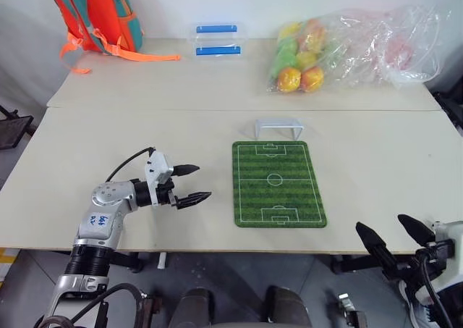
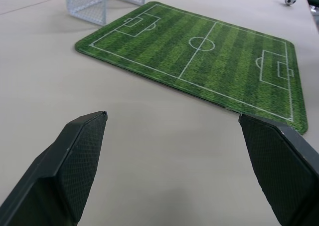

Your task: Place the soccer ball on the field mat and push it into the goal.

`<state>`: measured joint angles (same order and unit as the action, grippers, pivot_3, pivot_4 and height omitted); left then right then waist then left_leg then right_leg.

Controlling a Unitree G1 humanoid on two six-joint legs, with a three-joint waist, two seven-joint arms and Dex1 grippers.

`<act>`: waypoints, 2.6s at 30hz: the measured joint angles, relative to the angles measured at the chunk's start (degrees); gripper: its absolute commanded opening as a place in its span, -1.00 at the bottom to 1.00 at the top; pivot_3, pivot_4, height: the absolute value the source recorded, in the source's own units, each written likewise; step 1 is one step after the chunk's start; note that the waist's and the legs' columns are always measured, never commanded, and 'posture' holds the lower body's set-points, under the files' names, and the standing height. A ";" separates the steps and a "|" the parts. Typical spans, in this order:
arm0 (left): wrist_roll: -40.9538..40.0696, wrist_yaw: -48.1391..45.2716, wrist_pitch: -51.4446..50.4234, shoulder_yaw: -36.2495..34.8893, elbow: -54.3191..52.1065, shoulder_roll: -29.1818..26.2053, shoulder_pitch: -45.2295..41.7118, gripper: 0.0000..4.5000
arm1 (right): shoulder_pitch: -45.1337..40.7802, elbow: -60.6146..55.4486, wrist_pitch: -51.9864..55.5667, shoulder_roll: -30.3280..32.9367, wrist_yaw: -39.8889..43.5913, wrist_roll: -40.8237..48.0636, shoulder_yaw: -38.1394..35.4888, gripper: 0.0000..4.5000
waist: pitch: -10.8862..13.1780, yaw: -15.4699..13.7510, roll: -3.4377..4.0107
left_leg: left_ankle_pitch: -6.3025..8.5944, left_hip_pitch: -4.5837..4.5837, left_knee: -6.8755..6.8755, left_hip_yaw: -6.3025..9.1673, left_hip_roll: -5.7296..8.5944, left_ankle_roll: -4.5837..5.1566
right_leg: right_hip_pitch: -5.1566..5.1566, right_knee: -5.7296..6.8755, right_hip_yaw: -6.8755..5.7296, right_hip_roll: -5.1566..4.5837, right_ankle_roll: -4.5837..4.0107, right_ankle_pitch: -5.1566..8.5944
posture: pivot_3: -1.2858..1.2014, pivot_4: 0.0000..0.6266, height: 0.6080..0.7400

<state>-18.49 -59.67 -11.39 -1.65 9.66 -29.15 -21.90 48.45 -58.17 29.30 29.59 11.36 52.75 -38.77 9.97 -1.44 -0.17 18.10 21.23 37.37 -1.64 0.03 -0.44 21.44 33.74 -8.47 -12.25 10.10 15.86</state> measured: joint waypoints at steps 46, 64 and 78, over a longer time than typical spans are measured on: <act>-4.69 -1.42 -0.15 -0.34 -6.59 0.92 2.74 1.00 | -32.42 51.80 3.23 3.93 -3.41 -14.47 -1.52 0.99 | 0.03 0.13 -0.05 | 0.09 -0.04 0.13 -0.30 -0.01 0.11 | 0.05 -0.02 0.23 0.00 0.01 -0.01 | 0.03 -0.52 1.00; -4.81 -0.43 0.56 -0.56 -6.48 1.09 2.98 1.00 | -36.76 52.53 4.75 2.76 -1.58 -17.57 -0.11 -0.62 | 0.03 0.23 -0.07 | 0.10 -0.04 0.21 -0.32 -0.02 0.12 | 0.03 0.00 0.26 0.01 0.00 -0.02 | 0.03 -0.52 1.00; -1.84 -3.09 12.39 1.36 6.96 4.56 -3.29 1.00 | -45.70 28.45 13.32 14.11 8.77 -13.14 11.56 -0.62 | 0.04 0.38 -0.03 | 0.16 0.00 0.32 -0.35 -0.06 0.13 | 0.06 -0.01 0.29 0.07 0.01 -0.02 | 0.03 -0.52 1.00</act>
<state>-20.33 -62.76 1.00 -0.29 16.62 -24.58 -25.19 2.74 -29.72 42.62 43.70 20.13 39.61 -27.22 10.01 -1.05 -0.20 18.25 21.23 37.69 -1.99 -0.03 -0.31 21.49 33.72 -8.18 -12.18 10.11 15.84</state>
